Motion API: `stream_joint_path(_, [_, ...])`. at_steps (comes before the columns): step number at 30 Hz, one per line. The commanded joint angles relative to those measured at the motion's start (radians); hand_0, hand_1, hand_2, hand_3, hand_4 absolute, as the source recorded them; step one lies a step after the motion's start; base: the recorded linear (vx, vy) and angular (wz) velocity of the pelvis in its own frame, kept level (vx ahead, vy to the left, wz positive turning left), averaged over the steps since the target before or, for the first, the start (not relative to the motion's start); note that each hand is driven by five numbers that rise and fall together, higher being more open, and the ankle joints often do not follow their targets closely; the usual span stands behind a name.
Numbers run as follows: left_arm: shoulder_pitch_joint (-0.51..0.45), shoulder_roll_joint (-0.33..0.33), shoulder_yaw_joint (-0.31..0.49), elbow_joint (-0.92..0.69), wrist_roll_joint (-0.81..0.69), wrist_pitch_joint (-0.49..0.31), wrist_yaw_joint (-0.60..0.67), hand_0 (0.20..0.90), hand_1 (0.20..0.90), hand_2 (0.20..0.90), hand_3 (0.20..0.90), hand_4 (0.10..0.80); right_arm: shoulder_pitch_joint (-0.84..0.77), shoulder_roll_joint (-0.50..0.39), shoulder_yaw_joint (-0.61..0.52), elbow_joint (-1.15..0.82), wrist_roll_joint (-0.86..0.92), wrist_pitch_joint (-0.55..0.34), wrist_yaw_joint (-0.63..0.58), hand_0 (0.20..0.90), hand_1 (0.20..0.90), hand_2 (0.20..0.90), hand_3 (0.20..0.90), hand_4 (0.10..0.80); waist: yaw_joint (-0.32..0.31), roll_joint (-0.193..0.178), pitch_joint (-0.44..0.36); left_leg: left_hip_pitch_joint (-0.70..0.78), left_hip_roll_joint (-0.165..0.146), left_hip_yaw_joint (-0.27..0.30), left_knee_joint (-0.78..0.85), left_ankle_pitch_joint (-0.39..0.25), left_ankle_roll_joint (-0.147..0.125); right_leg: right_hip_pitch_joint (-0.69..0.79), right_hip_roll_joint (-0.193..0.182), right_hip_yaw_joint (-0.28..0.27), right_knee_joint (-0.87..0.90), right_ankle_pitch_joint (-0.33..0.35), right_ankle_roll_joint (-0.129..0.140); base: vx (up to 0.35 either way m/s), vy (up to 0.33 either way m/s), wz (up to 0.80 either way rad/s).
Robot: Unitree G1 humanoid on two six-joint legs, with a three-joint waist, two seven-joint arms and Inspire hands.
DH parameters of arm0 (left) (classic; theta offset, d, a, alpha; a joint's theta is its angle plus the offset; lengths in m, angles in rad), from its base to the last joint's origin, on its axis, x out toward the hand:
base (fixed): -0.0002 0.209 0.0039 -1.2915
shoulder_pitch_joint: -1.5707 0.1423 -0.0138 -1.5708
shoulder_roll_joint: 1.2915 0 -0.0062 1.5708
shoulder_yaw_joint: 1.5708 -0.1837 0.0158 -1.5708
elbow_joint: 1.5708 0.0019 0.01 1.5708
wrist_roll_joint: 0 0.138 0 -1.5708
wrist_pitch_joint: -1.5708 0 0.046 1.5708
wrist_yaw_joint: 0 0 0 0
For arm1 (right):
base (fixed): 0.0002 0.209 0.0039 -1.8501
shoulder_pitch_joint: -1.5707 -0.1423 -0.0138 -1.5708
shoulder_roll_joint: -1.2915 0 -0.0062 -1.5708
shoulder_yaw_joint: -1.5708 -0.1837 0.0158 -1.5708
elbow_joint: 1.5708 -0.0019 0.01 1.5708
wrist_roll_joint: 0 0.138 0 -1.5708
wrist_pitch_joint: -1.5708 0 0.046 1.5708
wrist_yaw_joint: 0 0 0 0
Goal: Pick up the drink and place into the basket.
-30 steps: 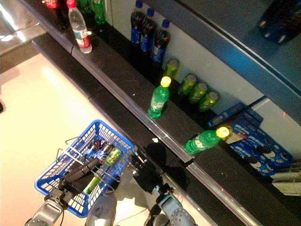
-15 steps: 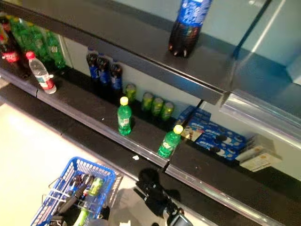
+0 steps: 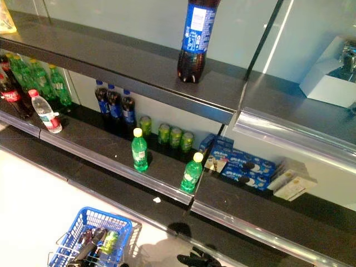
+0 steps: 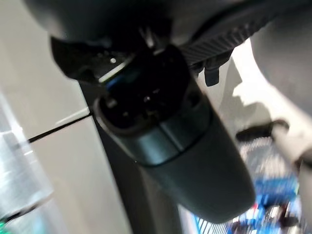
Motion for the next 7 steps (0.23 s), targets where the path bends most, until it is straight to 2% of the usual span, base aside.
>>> stream_joint_path(1, [0.009, -0.004, -0.036, 0.036, 0.107, -0.055, -0.008, 0.300, 0.300, 0.300, 0.200, 0.100, 0.004, -0.052, -0.041, 0.067, -0.079, -0.006, -0.105, 0.900, 0.900, 0.900, 0.900, 0.800, 0.028, 0.059, 0.022, 0.018, 0.079, 0.060, 0.005, -0.021, -0.040, -0.052, -0.075, 0.003, -0.002, 0.095, 0.048, 0.000, 0.000, 0.00])
stream_joint_path(7, [-0.006, -0.011, -0.046, 0.045, 0.087, -0.047, -0.009, 0.300, 0.300, 0.300, 0.200, 0.100, 0.011, -0.054, -0.057, 0.090, -0.111, -0.020, -0.162, 0.900, 0.900, 0.900, 0.900, 0.800, 0.015, 0.066, 0.023, 0.020, 0.075, 0.064, 0.005, -0.029, -0.035, -0.057, -0.076, 0.015, -0.002, 0.094, 0.049, -0.019, 0.015, -0.10])
